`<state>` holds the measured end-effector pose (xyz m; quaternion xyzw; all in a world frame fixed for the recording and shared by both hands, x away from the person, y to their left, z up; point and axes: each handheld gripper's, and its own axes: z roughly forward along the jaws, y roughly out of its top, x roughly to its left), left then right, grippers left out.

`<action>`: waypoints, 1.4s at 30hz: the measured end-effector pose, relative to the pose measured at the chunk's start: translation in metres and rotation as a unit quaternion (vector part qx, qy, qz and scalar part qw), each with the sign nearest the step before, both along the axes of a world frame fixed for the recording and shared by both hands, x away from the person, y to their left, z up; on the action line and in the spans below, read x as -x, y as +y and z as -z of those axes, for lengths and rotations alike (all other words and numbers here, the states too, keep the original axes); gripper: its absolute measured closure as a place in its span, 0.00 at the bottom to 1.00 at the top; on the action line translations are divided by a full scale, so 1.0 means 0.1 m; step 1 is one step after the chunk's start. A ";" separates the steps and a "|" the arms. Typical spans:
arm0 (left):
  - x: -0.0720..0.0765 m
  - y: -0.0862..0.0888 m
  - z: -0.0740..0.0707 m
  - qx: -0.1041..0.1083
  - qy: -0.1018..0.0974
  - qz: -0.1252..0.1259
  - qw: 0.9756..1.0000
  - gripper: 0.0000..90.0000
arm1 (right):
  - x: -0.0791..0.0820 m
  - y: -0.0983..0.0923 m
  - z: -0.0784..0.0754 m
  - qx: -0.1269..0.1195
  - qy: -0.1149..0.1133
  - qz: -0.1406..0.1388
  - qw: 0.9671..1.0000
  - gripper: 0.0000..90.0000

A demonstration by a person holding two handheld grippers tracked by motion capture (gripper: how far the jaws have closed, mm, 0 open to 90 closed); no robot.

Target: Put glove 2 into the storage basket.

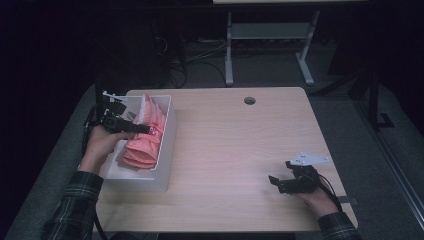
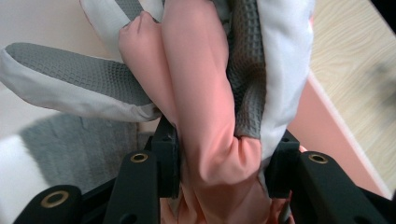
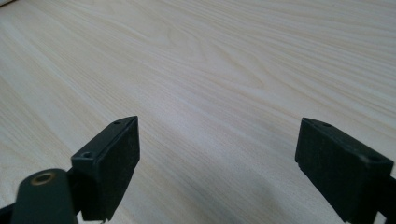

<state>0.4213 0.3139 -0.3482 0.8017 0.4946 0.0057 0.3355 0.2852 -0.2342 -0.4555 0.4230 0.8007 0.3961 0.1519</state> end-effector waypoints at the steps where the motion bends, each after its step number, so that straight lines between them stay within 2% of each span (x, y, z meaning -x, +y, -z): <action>1: -0.01 -0.01 0.04 -0.002 0.003 0.000 1.000 0.63 | 0.00 0.00 0.00 0.000 -0.001 0.000 1.000 0.15; 3: -0.03 -0.02 0.15 -0.001 0.016 0.002 1.000 0.63 | 0.00 0.00 0.00 -0.002 0.000 0.001 1.000 0.15; 6: -0.06 -0.06 0.27 -0.010 0.023 0.005 1.000 0.62 | 0.00 -0.01 0.00 -0.003 0.000 0.003 1.000 0.15; 9: -0.09 -0.08 0.40 -0.007 0.035 0.008 0.999 0.61 | 0.00 -0.01 0.00 -0.002 0.003 0.002 1.000 0.15; 11: -0.10 -0.09 0.48 0.002 0.040 0.009 0.999 0.61 | 0.01 -0.01 0.00 -0.002 -0.002 0.000 1.000 0.15; 14: -0.10 -0.07 0.51 0.014 0.038 0.005 0.999 0.60 | 0.00 0.00 -0.01 -0.002 -0.001 0.001 1.000 0.15; 17: -0.10 -0.03 0.56 0.026 0.047 0.003 0.999 0.57 | 0.00 0.01 0.00 -0.001 -0.001 -0.002 1.000 0.15; 21: -0.11 -0.01 0.59 0.030 0.048 -0.001 0.998 0.48 | 0.00 0.01 0.00 -0.001 -0.001 -0.001 1.000 0.15; 25: -0.13 0.00 0.62 0.030 0.057 -0.009 0.998 0.30 | 0.01 0.00 0.00 -0.001 0.000 0.002 1.000 0.15; 29: -0.11 0.03 0.56 0.025 0.047 -0.016 0.998 0.21 | 0.01 0.00 -0.01 -0.003 -0.002 0.002 1.000 0.15; 32: -0.10 0.06 0.49 0.011 0.037 -0.021 0.999 0.18 | 0.01 0.00 0.00 -0.002 -0.001 0.001 1.000 0.15; 34: -0.08 0.09 0.41 0.004 0.025 -0.024 0.999 0.17 | 0.01 0.00 0.00 -0.002 -0.001 0.001 1.000 0.15; 36: -0.07 0.11 0.32 0.007 0.013 -0.032 0.999 0.15 | 0.00 -0.01 0.00 -0.001 0.001 0.001 1.000 0.15; 40: -0.05 0.13 0.14 -0.012 -0.009 -0.034 0.999 0.15 | 0.00 0.00 0.00 -0.001 0.001 0.001 1.000 0.15; 42: -0.03 0.13 0.05 -0.004 -0.021 -0.033 0.999 0.15 | 0.00 0.00 0.00 0.000 0.001 0.001 1.000 0.15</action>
